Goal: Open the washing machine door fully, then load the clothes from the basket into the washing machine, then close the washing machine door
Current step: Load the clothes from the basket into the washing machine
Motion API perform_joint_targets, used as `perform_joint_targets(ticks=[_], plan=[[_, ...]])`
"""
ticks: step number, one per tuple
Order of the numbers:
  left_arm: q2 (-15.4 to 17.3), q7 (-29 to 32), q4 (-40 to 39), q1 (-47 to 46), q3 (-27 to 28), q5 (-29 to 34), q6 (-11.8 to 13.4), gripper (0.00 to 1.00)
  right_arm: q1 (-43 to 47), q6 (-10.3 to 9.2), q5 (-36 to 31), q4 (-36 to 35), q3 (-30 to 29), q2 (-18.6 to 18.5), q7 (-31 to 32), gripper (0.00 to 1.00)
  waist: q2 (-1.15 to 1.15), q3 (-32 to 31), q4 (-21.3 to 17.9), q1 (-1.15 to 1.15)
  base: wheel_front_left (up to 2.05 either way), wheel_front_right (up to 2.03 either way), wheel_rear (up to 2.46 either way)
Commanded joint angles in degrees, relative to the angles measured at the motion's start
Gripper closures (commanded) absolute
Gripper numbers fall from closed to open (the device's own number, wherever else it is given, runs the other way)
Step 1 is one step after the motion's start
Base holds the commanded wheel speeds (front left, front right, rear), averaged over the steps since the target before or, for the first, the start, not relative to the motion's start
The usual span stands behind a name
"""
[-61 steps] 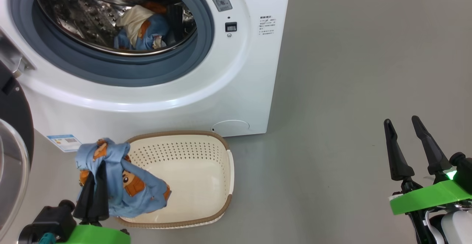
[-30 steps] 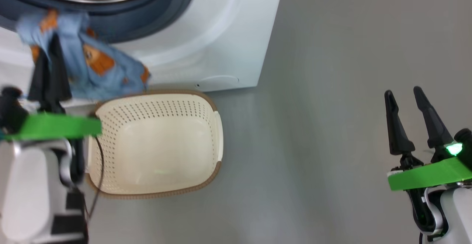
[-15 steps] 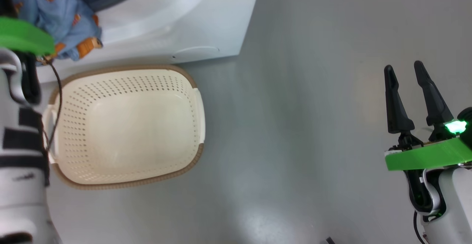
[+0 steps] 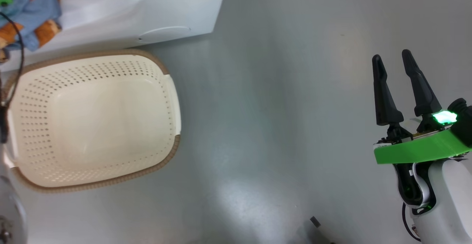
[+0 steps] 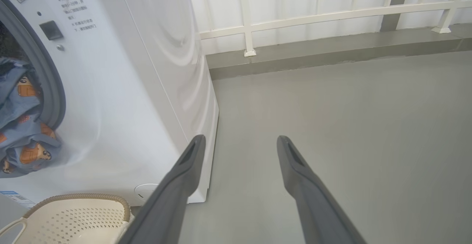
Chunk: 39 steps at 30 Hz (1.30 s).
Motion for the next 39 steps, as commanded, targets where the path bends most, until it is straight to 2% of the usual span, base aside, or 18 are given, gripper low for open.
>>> perform_joint_targets(ticks=[1,10,13,20,24,25,27,28,30,34,39], plan=[[3.5,-0.4,0.4,-2.0,-0.5,1.4,0.5,1.0,0.4,0.42,0.6,-1.4,1.3,-0.3,-0.4,0.0,0.0,1.2,-1.4,0.0,0.0,0.0,0.0],[5.0,-0.6,0.9,-7.0,-2.2,2.6,0.6,1.0,0.6,0.42,0.7,-1.8,1.8,-0.3,-0.4,0.0,0.0,2.2,-2.6,0.0,0.0,0.0,0.0],[5.5,-0.6,-2.8,-8.2,-2.6,3.0,0.3,1.0,0.4,0.42,0.8,-2.1,1.9,-0.3,-0.4,0.0,0.0,2.8,-2.8,0.0,0.0,0.0,0.0],[6.0,-0.6,-17.4,-6.3,-2.2,4.0,-0.2,1.0,-0.4,0.42,0.7,-2.6,2.1,-0.1,-0.4,0.0,0.0,4.1,-3.1,0.0,0.0,0.0,0.0],[5.5,-0.6,-15.9,-3.7,-1.7,3.8,-0.3,1.0,-0.6,0.42,0.6,-2.7,2.4,0.2,-0.4,0.0,0.0,4.3,-3.1,0.0,0.0,0.0,0.0],[5.3,-0.6,-13.9,-3.4,-1.5,3.6,-0.4,0.9,-0.5,0.42,0.6,-2.7,2.5,0.2,-0.4,0.0,0.0,4.3,-3.1,0.0,0.0,0.0,0.0],[5.3,-0.6,-10.7,-3.5,-1.6,3.8,0.1,0.61,-0.4,0.42,0.6,-2.6,2.7,0.3,-0.4,0.0,0.0,4.3,-3.0,0.0,0.0,0.0,0.0],[5.2,-0.6,-8.3,-3.6,-1.4,3.5,0.4,0.28,-0.4,0.42,0.6,-2.6,2.7,0.4,-0.4,0.0,0.0,4.1,-3.0,0.0,0.0,0.0,0.0],[5.5,-0.6,-5.0,-4.4,-2.1,4.1,0.4,0.0,-0.3,0.42,0.5,-2.5,2.9,0.4,-0.4,0.0,0.0,4.0,-2.9,0.0,0.0,0.0,0.0],[5.6,-0.6,0.3,-6.4,-2.6,4.1,0.8,0.0,-0.2,0.42,0.7,-2.4,3.0,0.3,-0.4,0.0,0.0,3.5,-2.8,0.0,0.0,0.0,0.0],[5.2,-0.6,2.5,-7.2,-2.8,3.5,0.6,0.0,-0.4,0.42,0.8,-2.4,3.0,-0.1,-0.4,0.0,0.0,3.0,-2.4,0.0,0.0,0.0,0.0]])
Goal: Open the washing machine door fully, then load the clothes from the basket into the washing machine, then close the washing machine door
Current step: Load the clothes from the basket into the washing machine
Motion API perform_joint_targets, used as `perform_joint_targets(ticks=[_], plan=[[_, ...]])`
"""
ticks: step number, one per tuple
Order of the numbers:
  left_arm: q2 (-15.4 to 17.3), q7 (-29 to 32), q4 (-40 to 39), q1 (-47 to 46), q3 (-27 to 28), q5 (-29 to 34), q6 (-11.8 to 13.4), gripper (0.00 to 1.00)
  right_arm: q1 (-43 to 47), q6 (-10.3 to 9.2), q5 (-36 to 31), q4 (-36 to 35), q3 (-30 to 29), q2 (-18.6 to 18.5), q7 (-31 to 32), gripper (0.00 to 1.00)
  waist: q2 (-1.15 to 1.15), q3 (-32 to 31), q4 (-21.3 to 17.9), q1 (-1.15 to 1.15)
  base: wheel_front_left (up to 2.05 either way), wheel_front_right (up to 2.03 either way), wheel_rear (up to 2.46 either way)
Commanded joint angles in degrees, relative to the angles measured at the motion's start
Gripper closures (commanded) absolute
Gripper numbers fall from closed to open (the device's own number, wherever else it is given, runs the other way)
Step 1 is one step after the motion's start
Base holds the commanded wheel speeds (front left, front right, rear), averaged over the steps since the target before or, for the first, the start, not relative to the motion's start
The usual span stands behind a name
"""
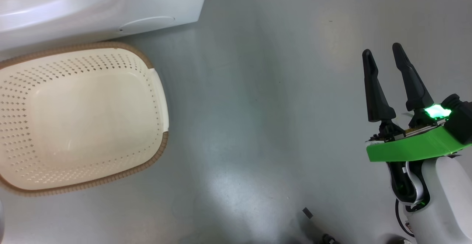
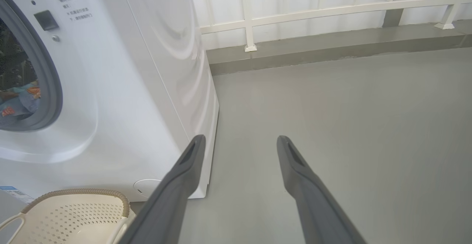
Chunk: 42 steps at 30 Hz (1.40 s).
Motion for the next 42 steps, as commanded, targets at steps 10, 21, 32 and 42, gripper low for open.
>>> perform_joint_targets(ticks=[10,21,32,42], plan=[[0.3,-0.3,-5.2,4.0,1.9,-2.5,-0.9,0.0,1.0,0.42,0.4,-0.9,0.8,-1.4,-0.4,0.0,0.0,-1.8,1.2,0.0,0.0,0.0,0.0],[-3.1,-0.3,-18.2,18.3,5.9,-4.5,-2.5,0.0,0.9,0.42,-0.1,-0.4,0.5,-2.5,-0.4,0.0,0.0,-6.8,3.2,0.0,0.0,0.0,0.0],[-7.4,-0.3,-28.8,35.2,10.0,-3.4,-4.3,0.0,3.5,0.42,-0.5,0.8,0.1,-3.7,-0.4,0.0,0.0,-14.0,6.3,0.0,0.0,0.0,0.0],[-10.9,-0.3,-35.8,47.6,11.1,-1.2,-5.5,0.0,7.1,0.42,-0.4,2.1,-0.5,-5.5,-0.4,0.0,0.0,-20.6,9.2,0.0,0.0,0.0,0.0]])
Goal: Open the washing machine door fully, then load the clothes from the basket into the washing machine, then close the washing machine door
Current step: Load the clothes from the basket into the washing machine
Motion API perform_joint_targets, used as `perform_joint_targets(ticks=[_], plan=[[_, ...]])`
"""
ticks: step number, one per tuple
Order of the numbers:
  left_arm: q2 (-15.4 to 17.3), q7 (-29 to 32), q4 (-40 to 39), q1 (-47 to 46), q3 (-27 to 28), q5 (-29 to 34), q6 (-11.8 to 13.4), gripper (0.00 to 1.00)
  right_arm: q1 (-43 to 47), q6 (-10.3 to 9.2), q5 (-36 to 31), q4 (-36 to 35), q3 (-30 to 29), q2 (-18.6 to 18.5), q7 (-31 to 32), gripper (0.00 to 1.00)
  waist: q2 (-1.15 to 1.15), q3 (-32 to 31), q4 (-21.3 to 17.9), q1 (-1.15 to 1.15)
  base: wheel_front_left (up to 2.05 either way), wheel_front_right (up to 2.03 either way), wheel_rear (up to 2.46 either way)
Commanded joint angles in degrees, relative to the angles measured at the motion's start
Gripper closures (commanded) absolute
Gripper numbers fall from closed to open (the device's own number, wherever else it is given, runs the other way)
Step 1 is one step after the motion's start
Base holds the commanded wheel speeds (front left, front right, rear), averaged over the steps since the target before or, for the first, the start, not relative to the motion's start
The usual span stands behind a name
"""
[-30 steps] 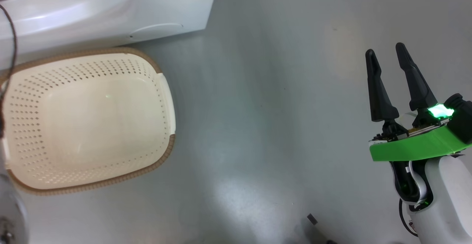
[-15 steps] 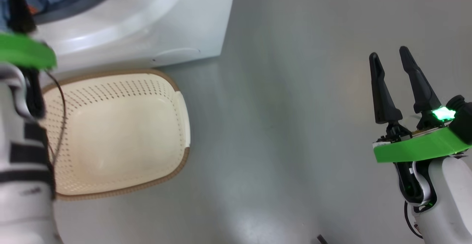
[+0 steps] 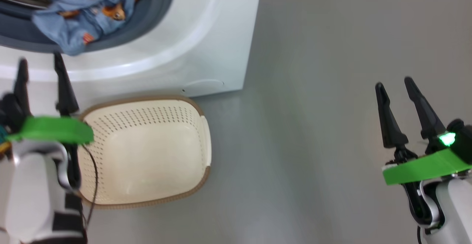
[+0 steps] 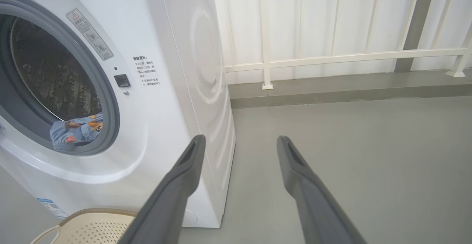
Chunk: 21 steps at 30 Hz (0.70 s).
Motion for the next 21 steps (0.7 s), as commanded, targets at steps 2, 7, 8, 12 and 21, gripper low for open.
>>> perform_joint_targets(ticks=[2,7,8,12,21], plan=[[1.0,-0.3,-3.4,4.6,1.2,1.3,-0.6,0.0,2.4,0.42,-0.2,-0.7,0.1,-1.2,-0.4,0.0,0.0,-4.3,2.4,0.01,0.0,0.0,0.0],[-0.1,-0.3,-6.2,11.0,0.9,1.9,-0.9,0.0,4.9,0.42,-0.3,-0.4,-0.6,-1.5,-0.4,0.0,0.0,-7.3,3.4,0.01,0.0,0.0,0.0],[-0.2,-0.3,-6.7,12.1,0.8,1.9,-1.0,0.0,5.4,0.42,-0.3,-0.4,-0.7,-1.5,-0.4,0.0,0.0,-7.9,3.5,0.01,0.0,0.0,0.0],[-0.7,-0.3,-8.8,16.8,0.4,1.8,-1.2,0.0,7.5,0.42,-0.5,-0.2,-1.2,-1.6,-0.4,0.0,0.0,-10.5,4.1,0.01,0.0,0.0,0.0],[-1.1,-0.3,-13.1,25.2,-1.0,1.4,-1.4,0.0,11.7,0.42,-0.9,-0.2,-2.6,-1.4,-0.4,0.0,0.0,-14.9,5.4,0.01,0.0,0.0,0.0]])
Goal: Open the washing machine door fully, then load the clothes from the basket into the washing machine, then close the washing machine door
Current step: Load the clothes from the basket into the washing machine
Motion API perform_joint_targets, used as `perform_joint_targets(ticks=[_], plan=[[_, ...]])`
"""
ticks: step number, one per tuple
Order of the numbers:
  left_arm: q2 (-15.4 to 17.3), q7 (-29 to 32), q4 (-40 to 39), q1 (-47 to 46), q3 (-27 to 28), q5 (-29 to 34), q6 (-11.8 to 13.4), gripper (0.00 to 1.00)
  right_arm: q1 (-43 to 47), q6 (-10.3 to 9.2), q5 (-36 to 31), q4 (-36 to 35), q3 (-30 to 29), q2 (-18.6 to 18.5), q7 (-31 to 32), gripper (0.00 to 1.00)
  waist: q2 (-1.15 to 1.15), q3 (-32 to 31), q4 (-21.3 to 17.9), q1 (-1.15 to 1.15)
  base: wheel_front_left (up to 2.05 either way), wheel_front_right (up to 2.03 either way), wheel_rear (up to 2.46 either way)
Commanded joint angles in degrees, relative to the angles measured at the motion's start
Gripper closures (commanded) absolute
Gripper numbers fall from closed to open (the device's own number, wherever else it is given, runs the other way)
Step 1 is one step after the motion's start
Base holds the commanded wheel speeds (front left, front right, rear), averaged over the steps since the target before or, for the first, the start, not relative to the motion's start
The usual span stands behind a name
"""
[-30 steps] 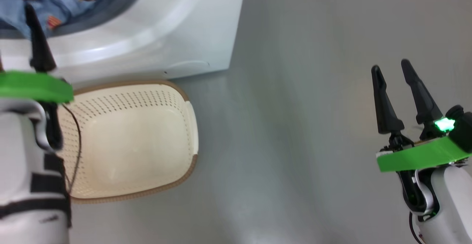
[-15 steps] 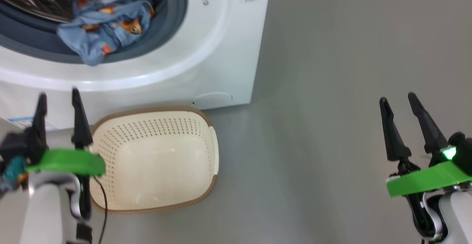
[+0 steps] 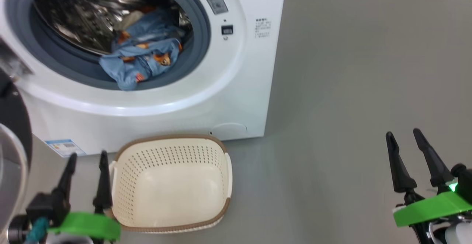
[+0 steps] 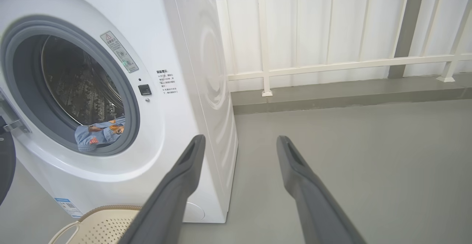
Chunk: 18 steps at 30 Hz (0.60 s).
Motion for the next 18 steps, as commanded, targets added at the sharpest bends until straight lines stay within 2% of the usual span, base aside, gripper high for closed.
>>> perform_joint_targets(ticks=[1,10,18], plan=[[1.1,-0.3,-2.3,0.9,1.5,-0.1,-0.2,0.0,0.7,0.42,-0.5,-1.3,0.6,-1.1,-0.4,0.0,0.0,-2.2,1.0,0.01,0.0,0.0,0.0],[0.5,-0.3,-8.2,9.2,1.6,-0.9,-0.3,0.0,4.3,0.42,-0.9,-1.9,-0.9,-0.5,-0.4,0.0,0.0,-4.9,2.0,0.01,0.0,0.0,0.0],[0.0,-0.3,-11.4,11.8,2.4,-1.1,-0.1,0.0,4.6,0.42,-1.0,-2.2,-1.2,-0.3,-0.4,0.0,0.0,-4.4,1.9,0.01,0.0,0.0,0.0]])
